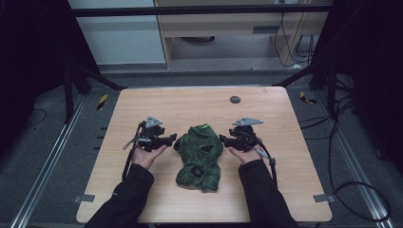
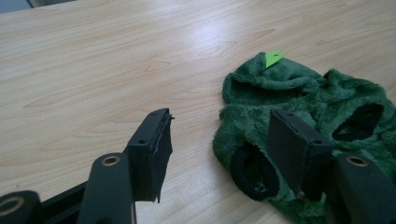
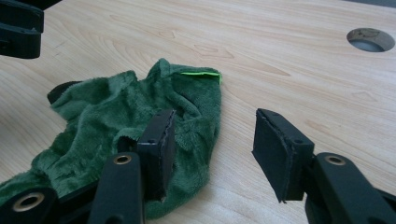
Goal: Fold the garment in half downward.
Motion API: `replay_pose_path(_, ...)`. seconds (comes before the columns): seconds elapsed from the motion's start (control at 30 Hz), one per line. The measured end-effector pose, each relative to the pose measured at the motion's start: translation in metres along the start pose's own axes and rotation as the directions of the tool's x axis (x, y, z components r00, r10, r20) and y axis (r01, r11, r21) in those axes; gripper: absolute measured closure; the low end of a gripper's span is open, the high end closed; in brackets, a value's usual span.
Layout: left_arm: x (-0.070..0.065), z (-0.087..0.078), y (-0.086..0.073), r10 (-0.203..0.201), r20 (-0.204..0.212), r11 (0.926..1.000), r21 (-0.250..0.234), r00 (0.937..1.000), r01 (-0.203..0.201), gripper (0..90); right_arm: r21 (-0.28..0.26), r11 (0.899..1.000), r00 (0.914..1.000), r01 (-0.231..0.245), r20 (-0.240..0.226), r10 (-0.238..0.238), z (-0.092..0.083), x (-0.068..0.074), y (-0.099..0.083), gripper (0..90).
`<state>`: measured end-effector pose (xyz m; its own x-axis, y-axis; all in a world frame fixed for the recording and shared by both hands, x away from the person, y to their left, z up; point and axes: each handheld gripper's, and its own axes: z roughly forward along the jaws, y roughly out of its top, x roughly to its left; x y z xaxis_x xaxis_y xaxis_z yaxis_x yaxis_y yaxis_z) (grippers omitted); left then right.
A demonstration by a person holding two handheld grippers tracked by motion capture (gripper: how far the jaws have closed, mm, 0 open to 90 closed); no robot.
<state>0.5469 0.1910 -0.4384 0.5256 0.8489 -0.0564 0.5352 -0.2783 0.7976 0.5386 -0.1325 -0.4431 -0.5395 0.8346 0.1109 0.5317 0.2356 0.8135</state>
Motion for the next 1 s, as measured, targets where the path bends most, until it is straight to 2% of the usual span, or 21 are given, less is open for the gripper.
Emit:
replay_pose_path(0.4,-0.002,0.022,0.006,0.007,0.013,0.9995,0.031,0.9999,-0.007,41.8,0.023,1.0,0.9999,-0.01,0.001,0.01,0.017,-0.002,0.002,49.4)
replay_pose_path(0.8,0.002,0.046,-0.002,-0.018,0.013,0.9959,0.089,0.9998,0.017,44.9,0.058,0.998,0.9998,-0.021,0.002,0.021,0.036,-0.005,-0.003,51.0)
replay_pose_path(1.0,0.002,0.053,-0.004,-0.021,0.019,0.995,0.098,0.9996,0.019,46.8,0.086,0.996,1.0,-0.01,0.001,0.01,0.045,-0.003,-0.006,51.5)
